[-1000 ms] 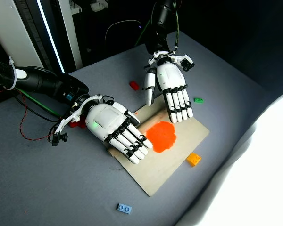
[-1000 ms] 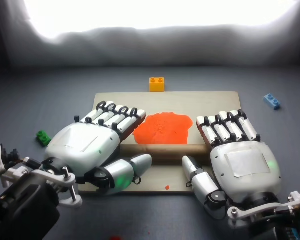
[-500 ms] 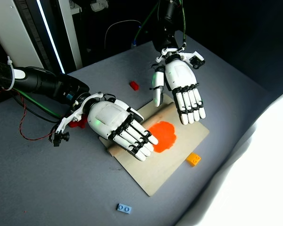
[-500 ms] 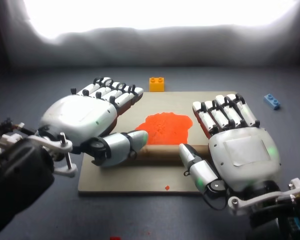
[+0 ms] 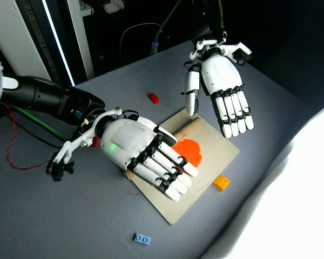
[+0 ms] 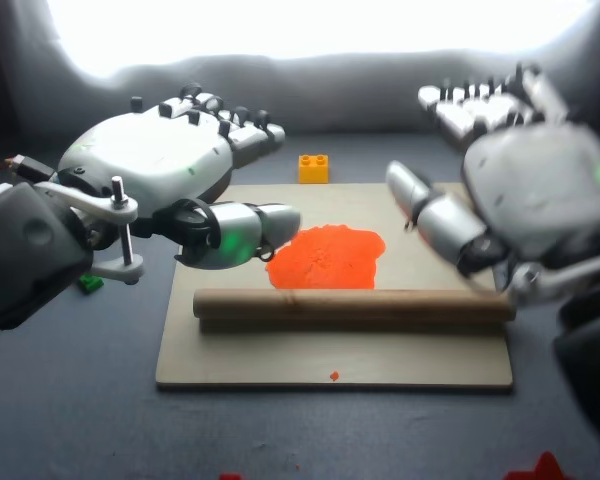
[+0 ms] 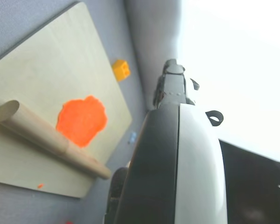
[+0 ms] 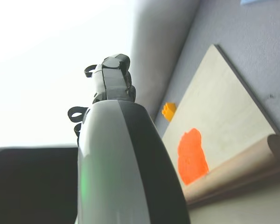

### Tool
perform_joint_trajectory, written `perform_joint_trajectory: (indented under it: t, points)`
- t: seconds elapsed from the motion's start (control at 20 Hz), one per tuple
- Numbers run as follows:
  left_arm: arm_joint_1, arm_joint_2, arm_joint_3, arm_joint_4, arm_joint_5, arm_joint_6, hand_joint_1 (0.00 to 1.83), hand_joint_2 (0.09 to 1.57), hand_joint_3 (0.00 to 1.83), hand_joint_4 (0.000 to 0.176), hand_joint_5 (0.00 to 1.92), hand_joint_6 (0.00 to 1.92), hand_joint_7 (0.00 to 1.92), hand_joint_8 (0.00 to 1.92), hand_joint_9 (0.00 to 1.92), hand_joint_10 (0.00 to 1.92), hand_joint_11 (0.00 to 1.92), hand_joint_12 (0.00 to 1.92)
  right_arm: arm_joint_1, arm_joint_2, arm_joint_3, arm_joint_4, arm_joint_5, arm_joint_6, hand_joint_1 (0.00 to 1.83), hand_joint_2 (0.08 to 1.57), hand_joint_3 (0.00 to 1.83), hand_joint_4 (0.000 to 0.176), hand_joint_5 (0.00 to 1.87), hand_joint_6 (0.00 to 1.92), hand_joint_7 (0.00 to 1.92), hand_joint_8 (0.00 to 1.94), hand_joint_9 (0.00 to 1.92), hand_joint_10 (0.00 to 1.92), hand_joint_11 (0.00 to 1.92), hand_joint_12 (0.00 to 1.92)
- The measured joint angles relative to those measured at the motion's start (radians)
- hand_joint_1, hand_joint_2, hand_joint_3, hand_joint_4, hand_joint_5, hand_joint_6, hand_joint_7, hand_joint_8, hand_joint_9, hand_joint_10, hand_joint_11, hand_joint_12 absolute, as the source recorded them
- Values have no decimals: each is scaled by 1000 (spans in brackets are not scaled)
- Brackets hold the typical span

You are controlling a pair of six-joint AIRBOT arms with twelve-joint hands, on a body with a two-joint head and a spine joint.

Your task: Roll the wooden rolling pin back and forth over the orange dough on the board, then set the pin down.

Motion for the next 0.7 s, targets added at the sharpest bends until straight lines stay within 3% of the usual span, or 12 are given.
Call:
perform_joint_trajectory:
  t: [0.05,0.1,0.15,0.2,0.25,0.3,0.35,0.4,0.5,0.55,0.6,0.7]
  points:
    - [-2,10,-21,-6,2,8,0,1365,2,0,543,57,627,45,538,68,44,1166,20,42,-30,-15,-23,29,79,1312,0,0,734,80,796,49,757,124,99,1372]
    - [-2,16,-37,-21,6,10,0,1372,2,0,609,65,699,54,605,84,78,1274,30,72,-50,-29,-43,48,110,1303,3,0,787,70,845,32,762,213,134,1405]
    - [-6,21,-60,-37,19,14,0,1388,5,0,681,84,789,83,684,119,82,1380,35,120,-84,-27,-90,79,124,1300,0,0,841,85,903,44,686,486,161,1473]
    - [-13,24,-69,-51,29,24,3,1412,0,0,771,123,851,193,665,467,121,1511,35,134,-96,-21,-117,89,148,1302,0,0,913,110,975,86,625,839,216,1598]
    - [-33,27,-78,-60,49,50,30,1431,1,0,818,193,781,540,577,935,175,1612,35,166,-121,-5,-183,103,161,1316,1,0,941,281,927,431,572,1158,261,1744]
    - [-46,27,-82,-65,51,65,24,1448,1,0,828,266,694,830,532,1175,220,1669,34,180,-130,-8,-214,106,143,1332,2,0,865,562,821,804,552,1313,289,1827]
    - [-60,27,-85,-69,52,74,63,1458,1,0,808,491,693,1036,559,1323,293,1745,34,194,-138,-13,-241,116,118,1348,2,0,846,745,817,1013,598,1406,338,1871]
    - [-65,27,-87,-71,53,79,106,1457,0,0,738,817,704,1178,576,1447,327,1805,34,203,-139,-21,-256,122,112,1358,2,0,831,875,834,1097,638,1471,383,1903]
    - [-86,27,-87,-102,59,107,156,1479,3,0,715,1511,827,1591,673,1854,404,1916,34,215,-139,-18,-261,138,110,1393,5,0,698,1361,779,1349,616,1660,412,1920]
    - [-105,27,-87,-124,61,136,174,1484,3,0,742,1627,896,1668,744,1908,452,1920,35,216,-139,-16,-259,143,90,1410,6,0,673,1488,768,1433,604,1717,419,1921]
    - [-116,27,-87,-123,59,142,149,1495,4,0,806,1605,1000,1668,875,1918,571,1921,35,216,-139,-16,-261,144,124,1426,5,0,695,1630,797,1514,624,1792,438,1921]
    - [-131,27,-87,-120,55,142,138,1517,9,0,859,1615,1072,1711,983,1921,716,1921,36,216,-139,-19,-265,145,165,1455,8,0,805,1702,930,1591,769,1888,560,1921]
